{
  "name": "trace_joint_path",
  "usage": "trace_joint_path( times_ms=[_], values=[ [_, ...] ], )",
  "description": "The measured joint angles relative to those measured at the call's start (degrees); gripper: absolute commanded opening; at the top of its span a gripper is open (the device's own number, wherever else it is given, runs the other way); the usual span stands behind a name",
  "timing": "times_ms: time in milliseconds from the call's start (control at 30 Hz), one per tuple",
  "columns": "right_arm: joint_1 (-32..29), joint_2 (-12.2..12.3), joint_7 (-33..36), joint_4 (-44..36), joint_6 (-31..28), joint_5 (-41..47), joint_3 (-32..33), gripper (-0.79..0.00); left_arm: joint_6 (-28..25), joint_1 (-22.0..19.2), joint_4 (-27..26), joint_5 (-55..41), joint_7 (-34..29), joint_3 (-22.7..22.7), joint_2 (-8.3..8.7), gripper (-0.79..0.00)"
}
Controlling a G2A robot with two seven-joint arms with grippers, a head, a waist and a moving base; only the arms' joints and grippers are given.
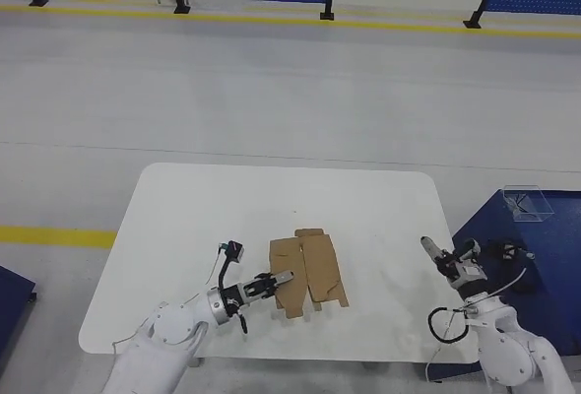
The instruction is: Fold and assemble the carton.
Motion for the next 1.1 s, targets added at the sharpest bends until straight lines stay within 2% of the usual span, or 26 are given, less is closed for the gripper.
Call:
trace_joint_path(
  times_ms=[33, 100, 200, 267, 367, 433, 467, 500, 633, 800, 967, 1000, 1033, 1100],
  values=[
    [1.3, 0.3, 5.3, 1.2, -1.8, 5.7, 0.7, 0.0, -0.6, 0.3, -0.2, -1.2, -1.2, 0.0, 0.04, -0.785],
    [5.5, 1.0, 20.2, 5.5, -4.0, 20.7, 1.2, 0.0, -1.4, 0.9, -0.5, -3.8, -3.7, 0.2, 0.09, -0.785],
    [13.4, 2.1, 42.2, 14.7, -3.2, 39.3, 0.0, 0.0, -1.7, 1.1, -0.4, -5.4, -5.1, 0.8, 0.04, -0.785],
    [19.0, 2.5, 54.8, 21.9, -1.1, 47.8, -2.8, 0.0, -2.2, 1.1, -0.2, -5.0, -4.7, 1.4, -0.09, -0.785],
    [25.4, 2.3, 66.1, 30.7, 0.0, 53.3, -8.4, 0.0, -2.5, 0.8, 0.1, -4.6, -3.9, 2.4, -0.34, -0.785],
    [28.0, 1.9, 68.2, 34.3, -0.9, 52.4, -11.9, 0.0, -2.4, 0.5, 0.3, -5.0, -3.7, 2.9, -0.51, -0.785],
    [29.2, 1.5, 69.1, 36.2, -1.4, 52.4, -14.2, -0.046, -2.4, 0.3, 0.6, -5.2, -3.5, 3.3, -0.61, -0.785],
    [30.0, 1.3, 69.7, 37.5, -1.7, 53.1, -15.7, -0.289, -2.3, 0.1, 0.9, -5.3, -3.4, 3.5, -0.69, -0.785],
    [32.0, 0.6, 70.2, 41.4, -1.9, 57.7, -21.6, -0.785, -1.6, -0.6, 1.7, -6.0, -3.4, 4.7, -1.06, -0.785],
    [33.2, 0.2, 70.1, 43.0, -2.1, 61.5, -26.2, -0.785, -1.7, -1.1, 2.5, -6.3, -3.0, 5.9, -1.42, -0.785],
    [33.0, 0.7, 69.3, 42.1, -2.9, 62.4, -27.1, -0.785, -0.7, -1.8, 3.5, -7.1, -3.6, 6.7, -1.7, -0.785],
    [32.8, 0.8, 69.4, 41.8, -2.8, 62.6, -27.0, -0.785, -0.6, -1.9, 3.7, -7.2, -3.7, 6.8, -1.73, -0.099],
    [32.7, 1.0, 69.5, 41.6, -2.8, 62.8, -27.0, -0.785, -0.7, -2.0, 3.8, -7.4, -3.7, 6.8, -1.76, 0.0],
    [32.5, 1.3, 69.6, 41.4, -2.6, 63.2, -26.9, -0.785, -1.0, -1.9, 3.9, -8.6, -3.7, 6.6, -1.8, 0.0]
  ],
)
